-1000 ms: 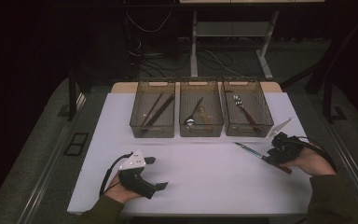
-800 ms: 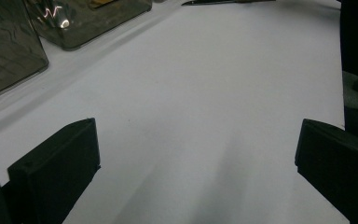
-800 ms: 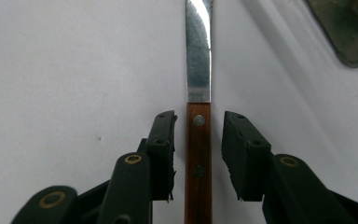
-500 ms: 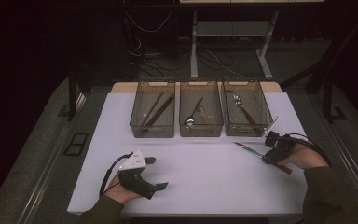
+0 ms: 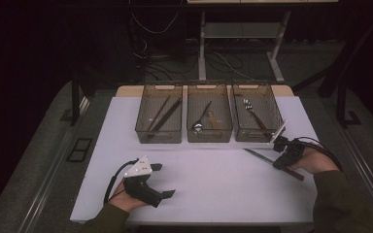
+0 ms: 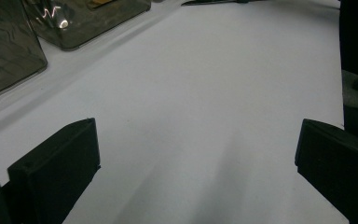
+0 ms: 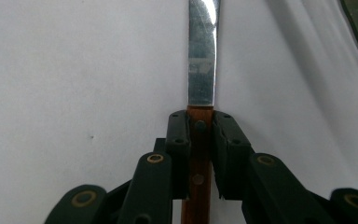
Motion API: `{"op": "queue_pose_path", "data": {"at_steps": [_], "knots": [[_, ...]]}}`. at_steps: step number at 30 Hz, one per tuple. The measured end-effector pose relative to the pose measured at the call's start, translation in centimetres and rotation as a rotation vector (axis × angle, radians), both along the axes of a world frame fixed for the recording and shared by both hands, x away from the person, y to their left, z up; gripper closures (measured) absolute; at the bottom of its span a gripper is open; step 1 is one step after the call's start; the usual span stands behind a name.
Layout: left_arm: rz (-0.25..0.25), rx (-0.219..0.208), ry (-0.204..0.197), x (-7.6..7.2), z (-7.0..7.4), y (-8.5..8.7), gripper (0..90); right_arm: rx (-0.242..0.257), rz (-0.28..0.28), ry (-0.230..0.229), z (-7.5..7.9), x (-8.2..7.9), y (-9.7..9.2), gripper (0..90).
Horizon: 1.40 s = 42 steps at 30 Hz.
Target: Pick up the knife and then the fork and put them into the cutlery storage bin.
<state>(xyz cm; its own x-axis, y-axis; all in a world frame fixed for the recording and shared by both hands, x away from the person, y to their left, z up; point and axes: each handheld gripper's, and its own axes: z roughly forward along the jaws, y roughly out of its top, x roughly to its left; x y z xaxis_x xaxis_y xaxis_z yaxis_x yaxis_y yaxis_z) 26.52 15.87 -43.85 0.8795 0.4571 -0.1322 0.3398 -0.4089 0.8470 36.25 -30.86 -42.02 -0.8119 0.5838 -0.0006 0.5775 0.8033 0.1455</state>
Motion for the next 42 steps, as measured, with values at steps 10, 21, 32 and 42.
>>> {"op": "queue_pose_path", "data": {"at_steps": [10, 21, 32, 42], "knots": [[0.001, -0.002, -0.001, 0.0, 0.0, 0.0, 0.0, 0.089, -0.022, -0.054, 0.5, -0.9, -1.1, 77.7], [0.004, 0.002, -0.003, -0.1, 0.1, 0.0, 0.0, 0.236, -0.029, -0.120, 1.6, -2.3, -1.8, 77.8], [0.002, 0.002, -0.005, -0.1, 0.1, 0.0, 0.0, 0.392, -0.065, -0.186, 2.1, -2.9, -3.0, 77.7], [0.003, 0.001, -0.002, 0.0, 0.0, 0.0, 0.0, 0.526, -0.145, -0.291, 2.8, -3.2, -4.3, 77.7]]}}
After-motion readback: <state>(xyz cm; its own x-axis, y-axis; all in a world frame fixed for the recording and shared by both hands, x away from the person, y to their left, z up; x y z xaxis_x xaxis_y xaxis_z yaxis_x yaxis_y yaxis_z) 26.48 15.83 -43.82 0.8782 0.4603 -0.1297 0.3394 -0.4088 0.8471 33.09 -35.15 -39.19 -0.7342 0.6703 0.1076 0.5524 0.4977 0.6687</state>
